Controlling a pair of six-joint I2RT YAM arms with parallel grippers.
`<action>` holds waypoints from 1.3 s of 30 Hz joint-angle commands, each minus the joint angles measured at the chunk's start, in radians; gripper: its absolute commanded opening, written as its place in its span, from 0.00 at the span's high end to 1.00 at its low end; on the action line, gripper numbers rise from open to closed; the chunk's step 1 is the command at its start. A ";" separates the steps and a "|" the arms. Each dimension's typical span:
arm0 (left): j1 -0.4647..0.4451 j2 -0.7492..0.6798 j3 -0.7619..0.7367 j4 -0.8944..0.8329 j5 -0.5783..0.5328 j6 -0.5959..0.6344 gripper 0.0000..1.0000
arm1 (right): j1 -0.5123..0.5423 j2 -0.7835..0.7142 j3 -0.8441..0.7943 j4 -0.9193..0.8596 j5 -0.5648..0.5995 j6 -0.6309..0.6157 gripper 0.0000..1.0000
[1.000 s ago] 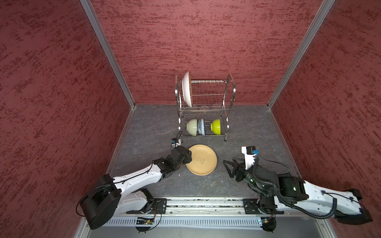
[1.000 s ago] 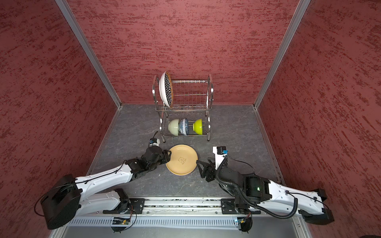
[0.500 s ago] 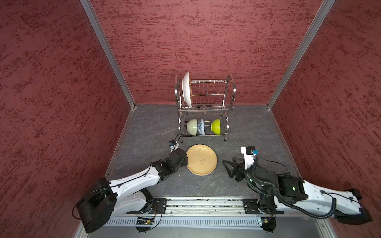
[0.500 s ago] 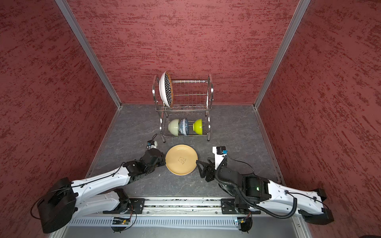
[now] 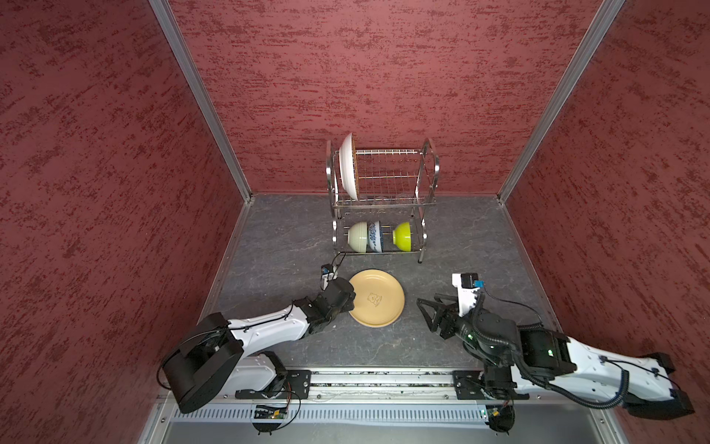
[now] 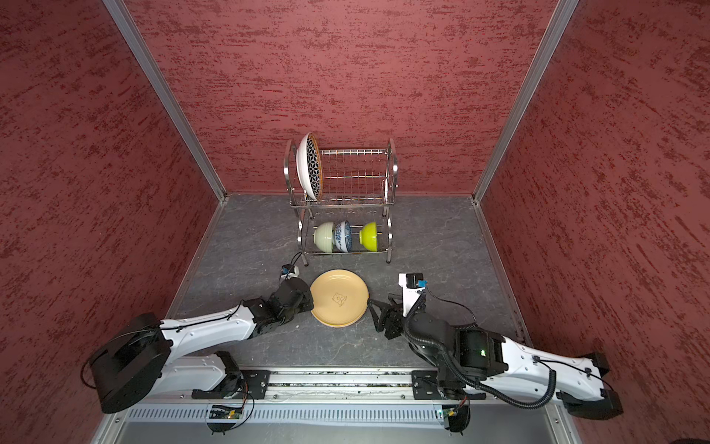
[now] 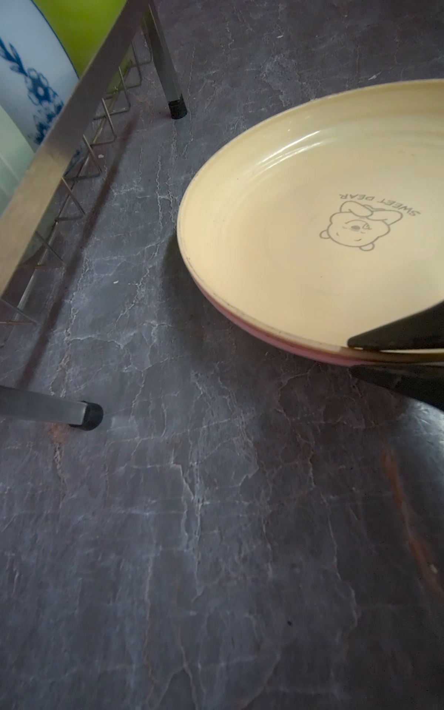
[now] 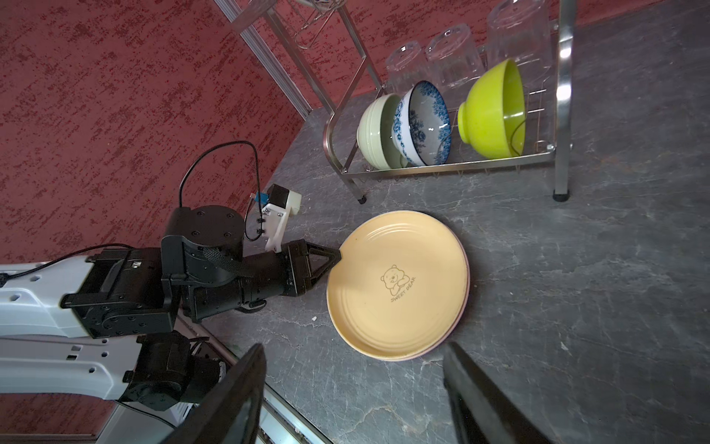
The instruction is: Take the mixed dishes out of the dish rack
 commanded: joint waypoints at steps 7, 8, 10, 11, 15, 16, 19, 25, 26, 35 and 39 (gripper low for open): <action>0.004 0.025 0.000 0.000 -0.012 -0.028 0.94 | -0.009 -0.012 -0.009 -0.024 0.046 0.024 0.27; 0.003 0.026 -0.006 0.006 -0.015 -0.035 0.94 | -0.008 -0.014 -0.008 -0.025 0.048 0.024 0.27; 0.003 0.029 -0.010 0.012 -0.015 -0.040 0.94 | -0.009 -0.015 -0.011 -0.024 0.052 0.026 0.27; 0.003 0.029 -0.007 0.010 -0.015 -0.042 0.94 | -0.009 -0.017 -0.014 -0.023 0.051 0.026 0.27; 0.003 -0.001 0.008 -0.010 -0.019 -0.033 0.86 | -0.008 -0.012 -0.011 -0.022 0.040 0.022 0.27; 0.004 -0.017 0.014 -0.016 -0.022 -0.027 0.82 | -0.008 -0.011 -0.009 -0.023 0.037 0.020 0.27; 0.003 -0.075 0.033 -0.043 -0.034 -0.007 0.68 | -0.009 0.000 0.000 -0.023 0.036 0.002 0.27; 0.004 -0.231 0.085 -0.136 -0.086 0.039 0.56 | -0.010 0.162 0.132 0.002 0.028 -0.174 0.24; 0.005 -0.263 0.088 -0.147 -0.103 0.044 0.55 | -0.012 0.216 0.181 -0.005 0.029 -0.219 0.24; 0.021 -0.424 0.149 -0.245 -0.186 0.116 0.22 | -0.039 0.579 0.535 0.014 0.074 -0.524 0.22; 0.024 -0.425 0.186 -0.279 -0.182 0.153 0.10 | -0.145 0.621 0.591 0.071 -0.088 -0.549 0.23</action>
